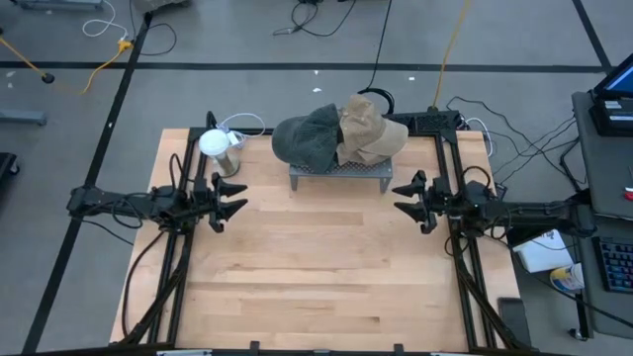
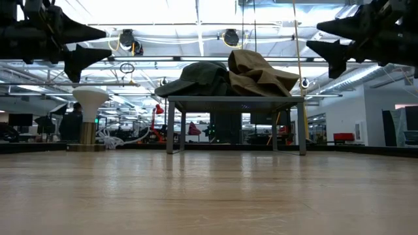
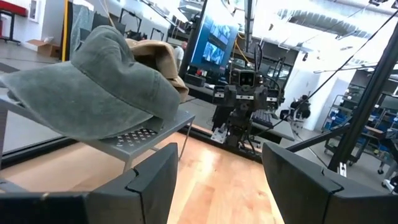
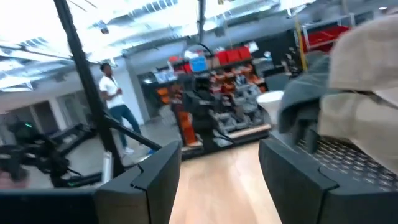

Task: Pick & Place hat
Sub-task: Return to Home Position

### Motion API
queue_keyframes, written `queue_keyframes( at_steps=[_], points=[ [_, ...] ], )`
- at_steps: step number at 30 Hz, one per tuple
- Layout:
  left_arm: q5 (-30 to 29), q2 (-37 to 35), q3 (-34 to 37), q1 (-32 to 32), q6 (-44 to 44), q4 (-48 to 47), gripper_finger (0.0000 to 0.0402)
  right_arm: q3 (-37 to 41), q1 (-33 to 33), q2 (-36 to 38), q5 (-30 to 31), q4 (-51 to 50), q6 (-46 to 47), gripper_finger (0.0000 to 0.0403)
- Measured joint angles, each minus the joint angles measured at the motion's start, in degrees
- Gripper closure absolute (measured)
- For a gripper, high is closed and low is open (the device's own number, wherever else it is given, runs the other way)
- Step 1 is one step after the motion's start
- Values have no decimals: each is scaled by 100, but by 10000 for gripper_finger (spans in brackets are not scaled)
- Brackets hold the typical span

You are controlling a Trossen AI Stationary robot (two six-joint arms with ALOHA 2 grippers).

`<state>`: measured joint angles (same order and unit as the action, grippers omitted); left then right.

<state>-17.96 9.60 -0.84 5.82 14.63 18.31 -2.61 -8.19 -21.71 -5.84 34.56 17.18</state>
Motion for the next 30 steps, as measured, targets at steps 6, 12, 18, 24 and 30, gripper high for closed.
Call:
queue_keyframes(
  at_steps=[6, 12, 18, 24, 30],
  points=[
    [-7, -264, -2, 0, -51, -315, 163, 4, -311, 521, 224, -1270, -89, 193],
    [141, -681, -2, 0, 49, -986, 163, 11, -561, 1247, 283, -2441, -12, 193],
    [141, -930, -9, 0, 205, -1461, 163, 15, -611, 1961, 295, -3268, 52, 193],
    [173, -932, -22, -7, 243, -1563, 163, 15, -611, 2138, 304, -3629, 114, 193],
    [184, -928, -22, -9, 279, -1581, 163, 15, -611, 2137, 310, -3677, 38, 193]
  ],
)
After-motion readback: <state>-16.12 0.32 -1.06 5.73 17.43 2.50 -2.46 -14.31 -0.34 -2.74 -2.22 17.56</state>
